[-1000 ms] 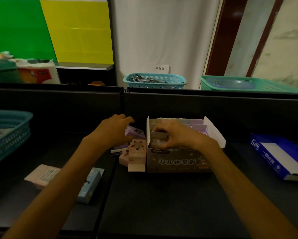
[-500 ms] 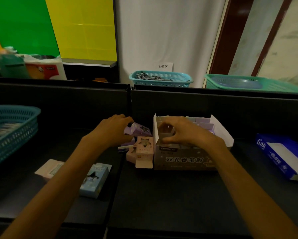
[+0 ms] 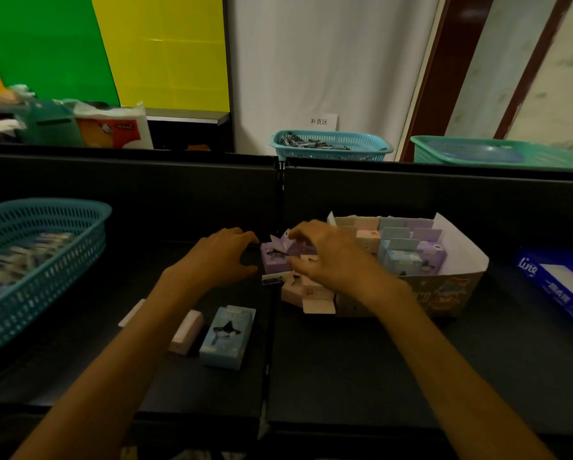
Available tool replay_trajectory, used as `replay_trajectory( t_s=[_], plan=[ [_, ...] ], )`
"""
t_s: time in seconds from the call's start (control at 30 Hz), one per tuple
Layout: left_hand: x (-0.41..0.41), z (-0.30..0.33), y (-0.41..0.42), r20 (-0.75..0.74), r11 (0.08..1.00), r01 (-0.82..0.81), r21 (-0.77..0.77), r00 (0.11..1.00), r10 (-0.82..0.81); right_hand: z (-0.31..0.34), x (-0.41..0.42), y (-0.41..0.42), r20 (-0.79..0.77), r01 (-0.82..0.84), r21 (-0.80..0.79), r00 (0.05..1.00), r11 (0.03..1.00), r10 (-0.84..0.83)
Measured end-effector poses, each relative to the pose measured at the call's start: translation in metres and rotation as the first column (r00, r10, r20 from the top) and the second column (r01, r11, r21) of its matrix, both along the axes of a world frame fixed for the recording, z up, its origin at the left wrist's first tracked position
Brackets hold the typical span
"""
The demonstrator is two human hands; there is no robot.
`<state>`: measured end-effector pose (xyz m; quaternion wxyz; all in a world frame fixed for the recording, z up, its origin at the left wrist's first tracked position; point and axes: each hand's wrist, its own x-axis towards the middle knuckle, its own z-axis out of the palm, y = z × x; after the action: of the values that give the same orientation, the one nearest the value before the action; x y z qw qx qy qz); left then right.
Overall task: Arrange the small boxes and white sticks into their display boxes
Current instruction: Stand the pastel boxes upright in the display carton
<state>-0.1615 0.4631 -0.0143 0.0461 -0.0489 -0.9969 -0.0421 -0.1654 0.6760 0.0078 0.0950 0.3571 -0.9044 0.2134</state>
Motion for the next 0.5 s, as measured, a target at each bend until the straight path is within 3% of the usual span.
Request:
replay_trajectory(
  t_s=[0.3, 0.5],
  plan=[
    [0.002, -0.018, -0.028, -0.034, 0.987, 0.133, 0.09, 0.991, -0.131, -0.03, 0.019, -0.018, -0.135, 0.389, 0.148, 0.919, 0.909, -0.371],
    [-0.005, -0.027, -0.032, -0.054, 0.973, 0.169, 0.158, 0.985, -0.162, -0.045, 0.029, -0.026, -0.143, 0.499, 0.21, 0.866, 0.84, -0.479]
  ],
)
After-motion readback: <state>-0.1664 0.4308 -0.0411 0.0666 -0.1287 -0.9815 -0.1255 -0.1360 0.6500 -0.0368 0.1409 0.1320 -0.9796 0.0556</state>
